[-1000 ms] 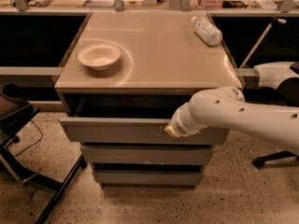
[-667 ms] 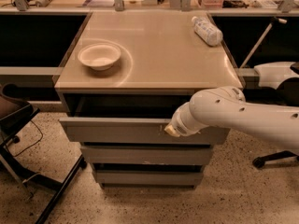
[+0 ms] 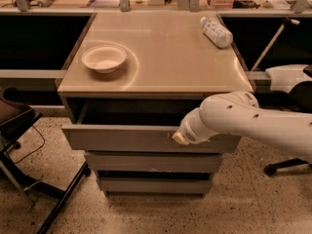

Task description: Open top drawer

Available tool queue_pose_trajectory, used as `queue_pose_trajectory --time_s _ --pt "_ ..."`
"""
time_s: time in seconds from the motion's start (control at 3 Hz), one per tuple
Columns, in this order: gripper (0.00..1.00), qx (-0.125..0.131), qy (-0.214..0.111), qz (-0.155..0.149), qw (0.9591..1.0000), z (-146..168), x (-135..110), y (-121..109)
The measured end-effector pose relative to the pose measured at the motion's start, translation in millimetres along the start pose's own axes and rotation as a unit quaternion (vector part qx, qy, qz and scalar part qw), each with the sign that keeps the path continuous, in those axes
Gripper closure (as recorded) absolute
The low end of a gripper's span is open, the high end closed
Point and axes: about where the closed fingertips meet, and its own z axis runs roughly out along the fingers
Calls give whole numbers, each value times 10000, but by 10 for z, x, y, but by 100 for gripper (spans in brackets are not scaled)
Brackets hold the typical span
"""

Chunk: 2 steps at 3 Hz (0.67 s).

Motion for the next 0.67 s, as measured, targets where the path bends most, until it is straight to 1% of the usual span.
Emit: queue_pose_trajectory --time_s 0.33,0.67 --pt "100 -50 14 -2 10000 -62 86 64" --pt "100 -51 15 -3 10000 -102 73 68"
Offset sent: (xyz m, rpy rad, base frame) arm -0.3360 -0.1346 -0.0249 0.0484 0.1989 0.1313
